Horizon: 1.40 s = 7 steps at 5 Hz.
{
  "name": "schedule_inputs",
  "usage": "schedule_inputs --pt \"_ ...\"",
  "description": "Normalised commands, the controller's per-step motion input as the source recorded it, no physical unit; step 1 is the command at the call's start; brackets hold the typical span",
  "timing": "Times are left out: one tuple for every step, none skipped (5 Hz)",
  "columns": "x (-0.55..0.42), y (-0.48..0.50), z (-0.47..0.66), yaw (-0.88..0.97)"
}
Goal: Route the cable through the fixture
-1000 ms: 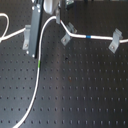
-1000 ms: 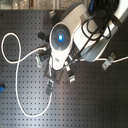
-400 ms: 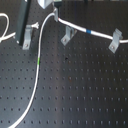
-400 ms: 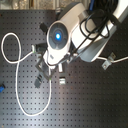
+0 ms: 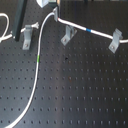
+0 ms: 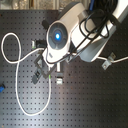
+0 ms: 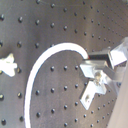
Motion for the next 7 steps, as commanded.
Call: schedule_inputs --pt "0.404 -0.045 0.00 0.35" --pt "0.398 -0.239 0.01 0.31" --pt "0.025 -0.153 0.00 0.01" --pt "-0.218 -0.136 -0.19 0.00" --pt "-0.297 -0.187 -0.15 0.00" --pt "-0.204 -0.127 -0.14 0.00" --pt "-0.172 -0.107 -0.10 0.00"
